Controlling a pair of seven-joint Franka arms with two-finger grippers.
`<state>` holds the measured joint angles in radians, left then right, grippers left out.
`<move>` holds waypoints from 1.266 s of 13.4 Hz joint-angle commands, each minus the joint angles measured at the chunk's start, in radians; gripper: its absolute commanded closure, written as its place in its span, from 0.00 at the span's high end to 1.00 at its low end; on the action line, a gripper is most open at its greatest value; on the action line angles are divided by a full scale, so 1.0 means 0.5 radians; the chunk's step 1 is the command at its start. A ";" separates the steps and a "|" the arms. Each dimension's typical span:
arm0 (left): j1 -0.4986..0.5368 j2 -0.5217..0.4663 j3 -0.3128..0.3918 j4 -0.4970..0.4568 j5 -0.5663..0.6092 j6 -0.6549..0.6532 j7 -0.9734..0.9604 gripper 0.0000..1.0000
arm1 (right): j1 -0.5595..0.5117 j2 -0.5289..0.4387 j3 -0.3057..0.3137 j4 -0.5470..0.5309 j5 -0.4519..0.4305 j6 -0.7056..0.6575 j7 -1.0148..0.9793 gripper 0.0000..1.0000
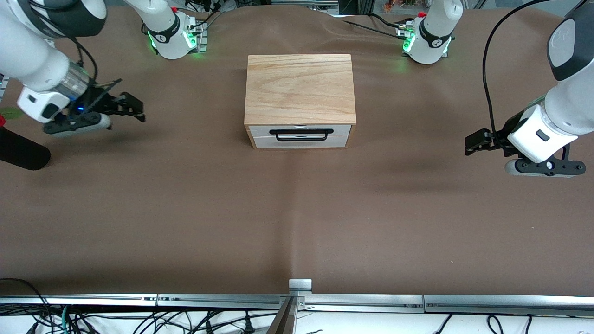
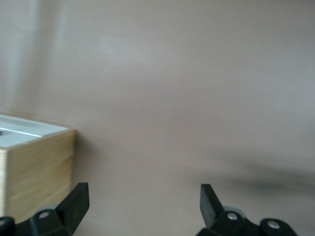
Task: Pull top drawer with both arms simultaneously
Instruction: 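Move the right gripper and the left gripper toward the black drawer handle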
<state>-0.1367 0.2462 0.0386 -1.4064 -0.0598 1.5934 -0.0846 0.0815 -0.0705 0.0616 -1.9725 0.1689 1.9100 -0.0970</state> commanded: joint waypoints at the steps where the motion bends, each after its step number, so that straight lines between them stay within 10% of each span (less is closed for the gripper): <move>1: 0.000 0.060 0.000 0.036 -0.235 -0.030 0.034 1.00 | -0.007 0.027 0.100 -0.095 0.180 0.155 -0.002 1.00; 13: 0.046 0.694 -0.077 -0.010 -1.459 -0.051 0.729 1.00 | -0.016 0.705 0.478 -0.218 1.900 0.487 -0.913 1.00; 17: 0.059 0.744 -0.065 -0.377 -1.972 -0.033 1.343 1.00 | -0.016 0.871 0.542 -0.157 2.015 0.496 -0.963 1.00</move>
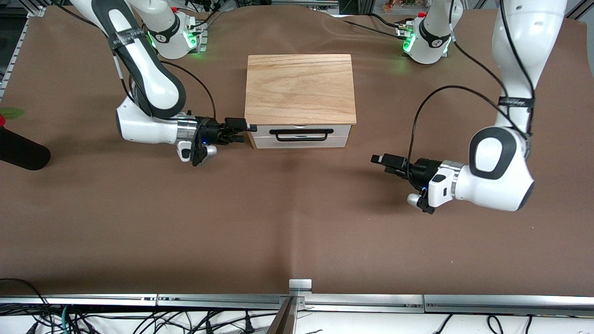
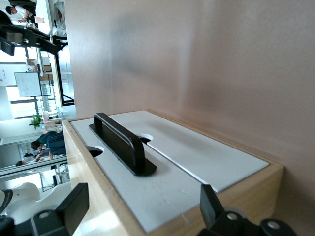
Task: Pull top drawer with both arms simultaneously
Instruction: 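Move the right gripper and the left gripper toward the black drawer handle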
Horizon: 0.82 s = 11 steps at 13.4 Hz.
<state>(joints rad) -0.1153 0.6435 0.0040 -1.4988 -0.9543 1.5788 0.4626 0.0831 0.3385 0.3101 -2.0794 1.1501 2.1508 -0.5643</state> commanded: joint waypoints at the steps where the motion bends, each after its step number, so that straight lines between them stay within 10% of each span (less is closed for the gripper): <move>1: 0.013 -0.051 0.004 -0.302 -0.305 0.008 0.359 1.00 | -0.016 0.080 0.055 0.063 0.053 0.027 -0.019 0.99; 4: -0.057 -0.048 0.004 -0.570 -0.609 0.128 0.620 1.00 | -0.016 0.160 0.122 0.115 0.154 0.049 0.003 0.79; 11: -0.266 -0.035 -0.008 -0.905 -1.082 0.337 1.007 1.00 | -0.016 0.271 0.125 0.385 -0.259 -0.111 0.281 0.82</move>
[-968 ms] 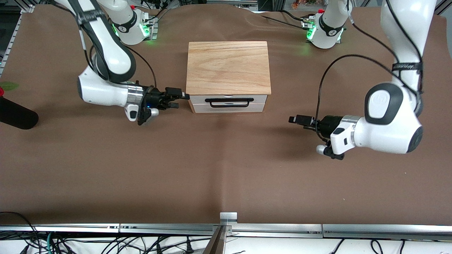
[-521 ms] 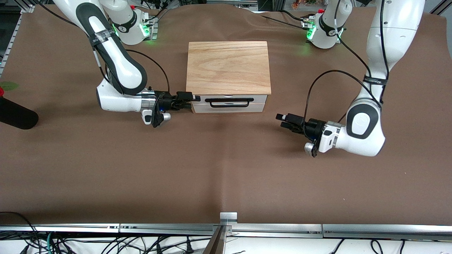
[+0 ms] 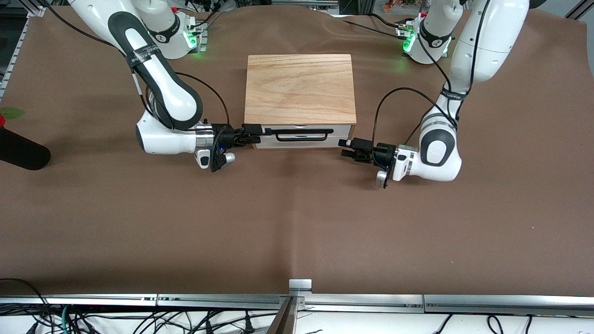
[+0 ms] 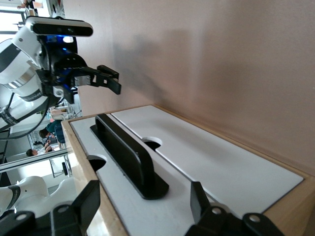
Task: Pull top drawer with both arms simultaneously
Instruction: 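Move the right gripper and the left gripper toward the black drawer handle, then close the right gripper and the left gripper on the handle ends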
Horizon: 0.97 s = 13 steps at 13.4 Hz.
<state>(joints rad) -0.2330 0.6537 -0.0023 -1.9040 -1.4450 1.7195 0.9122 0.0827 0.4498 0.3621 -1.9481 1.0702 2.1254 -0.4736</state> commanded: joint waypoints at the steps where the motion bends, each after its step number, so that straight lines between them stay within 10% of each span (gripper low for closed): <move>1: -0.061 -0.056 0.005 -0.116 -0.177 0.058 0.145 1.00 | -0.012 0.067 0.024 0.156 -0.131 -0.060 0.125 0.82; 8: -0.123 -0.083 -0.020 -0.131 -0.239 0.074 0.161 0.91 | 0.006 0.217 0.153 0.172 -0.152 0.154 0.064 0.77; 13: -0.123 -0.096 -0.023 -0.131 -0.239 0.074 0.179 0.55 | 0.009 0.226 0.181 0.172 -0.137 0.191 0.070 0.56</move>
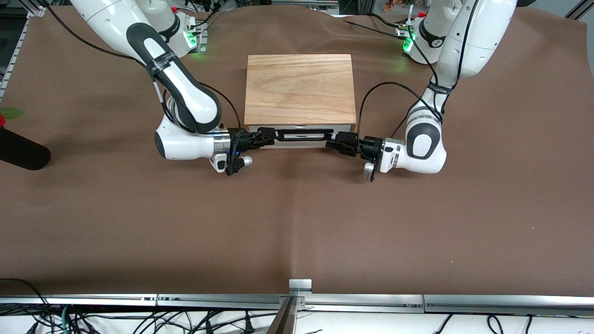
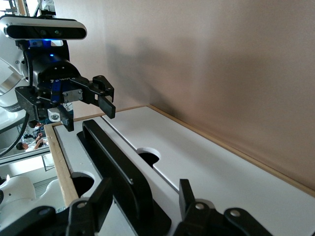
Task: Pull top drawer with both arms simultaneously
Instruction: 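Close the right gripper and the left gripper on the handle ends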
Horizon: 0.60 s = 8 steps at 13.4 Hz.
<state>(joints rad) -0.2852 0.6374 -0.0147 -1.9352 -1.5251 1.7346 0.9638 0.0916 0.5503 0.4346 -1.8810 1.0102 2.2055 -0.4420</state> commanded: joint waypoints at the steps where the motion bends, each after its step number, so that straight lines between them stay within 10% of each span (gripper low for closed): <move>1: -0.019 -0.063 0.002 -0.066 -0.079 0.044 0.085 0.52 | -0.008 0.031 0.048 0.038 -0.017 0.047 0.004 0.52; 8: -0.022 -0.063 0.002 -0.060 -0.079 0.040 0.146 0.09 | -0.008 0.059 0.113 0.028 -0.008 0.169 -0.003 0.42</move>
<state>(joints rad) -0.2855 0.6280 -0.0142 -1.9356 -1.5311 1.7302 0.9960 0.0944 0.5628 0.4763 -1.8807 1.0103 2.2772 -0.4416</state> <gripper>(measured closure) 0.833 0.542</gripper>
